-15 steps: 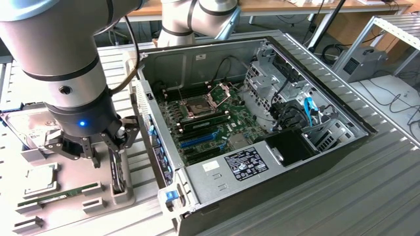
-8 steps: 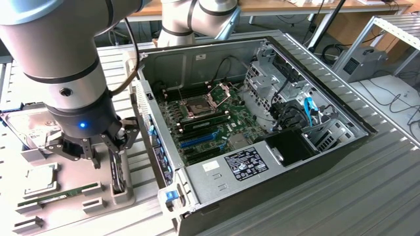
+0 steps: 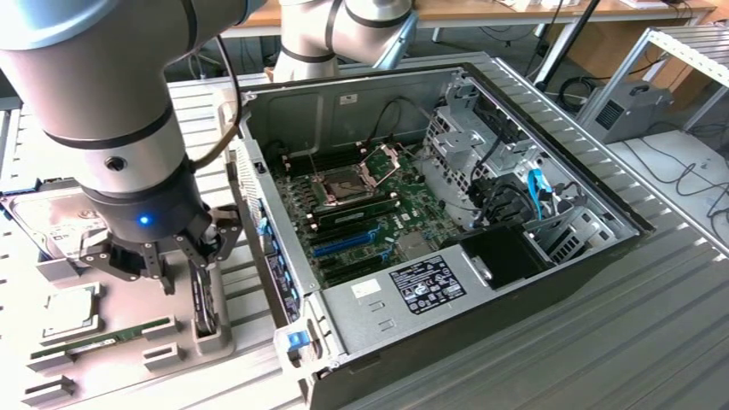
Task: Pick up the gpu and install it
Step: 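Pick up the gpu and move the gpu toward the slot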
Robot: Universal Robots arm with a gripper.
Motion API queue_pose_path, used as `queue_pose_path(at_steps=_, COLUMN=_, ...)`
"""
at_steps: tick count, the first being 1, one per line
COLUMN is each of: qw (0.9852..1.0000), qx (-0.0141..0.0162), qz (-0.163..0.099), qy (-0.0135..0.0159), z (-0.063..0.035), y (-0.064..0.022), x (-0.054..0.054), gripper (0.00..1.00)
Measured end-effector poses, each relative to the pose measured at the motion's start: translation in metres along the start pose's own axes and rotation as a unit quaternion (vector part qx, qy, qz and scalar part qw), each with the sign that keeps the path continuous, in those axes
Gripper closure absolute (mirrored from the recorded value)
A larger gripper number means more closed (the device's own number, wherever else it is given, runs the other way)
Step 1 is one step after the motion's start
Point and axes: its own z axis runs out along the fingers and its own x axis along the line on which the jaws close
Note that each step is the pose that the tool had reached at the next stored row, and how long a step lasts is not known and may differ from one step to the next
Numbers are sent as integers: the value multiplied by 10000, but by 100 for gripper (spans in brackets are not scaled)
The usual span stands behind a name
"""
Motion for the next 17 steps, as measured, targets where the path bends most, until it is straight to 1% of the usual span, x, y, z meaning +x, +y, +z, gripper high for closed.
queue_pose_path(at_steps=17, qw=10000, qx=0, qz=0, qy=0, z=72, y=1, x=10, gripper=58)
